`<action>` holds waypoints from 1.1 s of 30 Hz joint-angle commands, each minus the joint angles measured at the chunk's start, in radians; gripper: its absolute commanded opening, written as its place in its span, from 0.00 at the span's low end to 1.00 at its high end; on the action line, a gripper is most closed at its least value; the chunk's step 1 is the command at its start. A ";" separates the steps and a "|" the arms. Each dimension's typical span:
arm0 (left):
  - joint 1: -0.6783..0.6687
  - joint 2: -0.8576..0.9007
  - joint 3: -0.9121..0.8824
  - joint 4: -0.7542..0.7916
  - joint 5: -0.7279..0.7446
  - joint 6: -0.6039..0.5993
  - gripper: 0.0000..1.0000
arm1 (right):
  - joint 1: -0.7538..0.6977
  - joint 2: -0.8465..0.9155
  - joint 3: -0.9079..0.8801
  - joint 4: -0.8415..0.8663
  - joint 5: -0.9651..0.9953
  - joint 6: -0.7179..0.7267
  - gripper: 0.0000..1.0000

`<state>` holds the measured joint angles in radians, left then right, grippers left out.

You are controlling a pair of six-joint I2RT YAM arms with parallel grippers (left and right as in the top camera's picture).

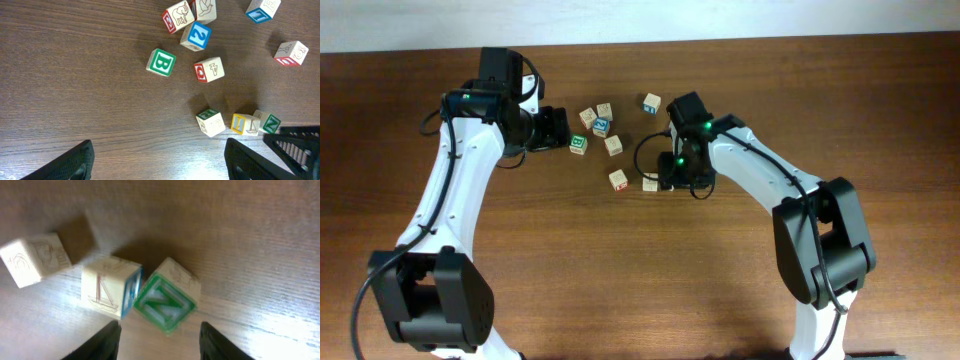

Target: Rotate 5 blocks

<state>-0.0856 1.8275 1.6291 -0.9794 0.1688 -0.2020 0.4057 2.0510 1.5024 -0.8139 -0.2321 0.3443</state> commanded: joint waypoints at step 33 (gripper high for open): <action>-0.001 0.005 0.013 0.000 0.011 0.005 0.81 | -0.072 0.264 0.320 0.159 0.296 0.215 0.30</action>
<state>-0.0856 1.8275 1.6291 -0.9798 0.1688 -0.2020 0.3305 2.3051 1.8194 -0.6491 0.0452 0.5503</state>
